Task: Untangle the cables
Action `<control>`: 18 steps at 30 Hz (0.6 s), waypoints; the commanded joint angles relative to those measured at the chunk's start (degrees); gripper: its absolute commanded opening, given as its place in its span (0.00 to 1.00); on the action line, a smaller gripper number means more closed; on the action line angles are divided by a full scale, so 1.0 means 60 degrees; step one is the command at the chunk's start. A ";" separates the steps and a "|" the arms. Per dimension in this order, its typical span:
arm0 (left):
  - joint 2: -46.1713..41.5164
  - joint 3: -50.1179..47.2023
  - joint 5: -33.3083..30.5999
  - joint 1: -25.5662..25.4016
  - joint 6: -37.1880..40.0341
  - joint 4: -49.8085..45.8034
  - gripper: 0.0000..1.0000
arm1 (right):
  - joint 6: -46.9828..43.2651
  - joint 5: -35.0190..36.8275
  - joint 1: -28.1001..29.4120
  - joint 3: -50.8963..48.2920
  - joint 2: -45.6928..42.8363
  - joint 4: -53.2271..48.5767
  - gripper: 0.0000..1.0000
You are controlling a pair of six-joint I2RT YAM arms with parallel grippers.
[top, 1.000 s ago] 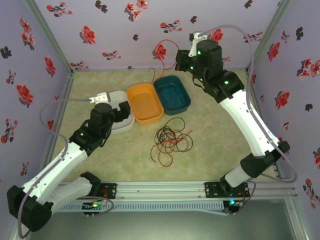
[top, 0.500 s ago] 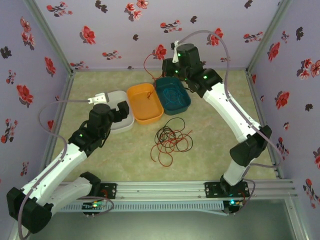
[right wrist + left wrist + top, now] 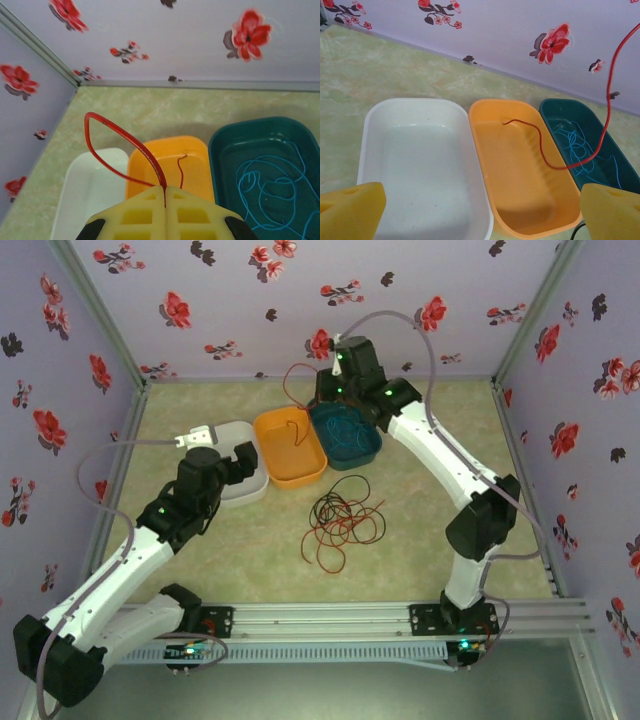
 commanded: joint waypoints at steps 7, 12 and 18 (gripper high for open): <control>0.0084 -0.0090 -0.0104 0.0101 -0.0028 0.0129 1.00 | -0.0107 0.0342 0.0217 0.0470 0.1342 -0.0473 0.00; 0.0117 -0.0090 -0.0005 0.0098 -0.0067 0.0102 1.00 | -0.0274 0.0582 0.0283 0.1082 0.2299 -0.0825 0.00; 0.0163 -0.0100 0.0064 0.0116 -0.0089 0.0089 1.00 | -0.0393 0.0599 0.0397 0.1716 0.3304 -0.1187 0.00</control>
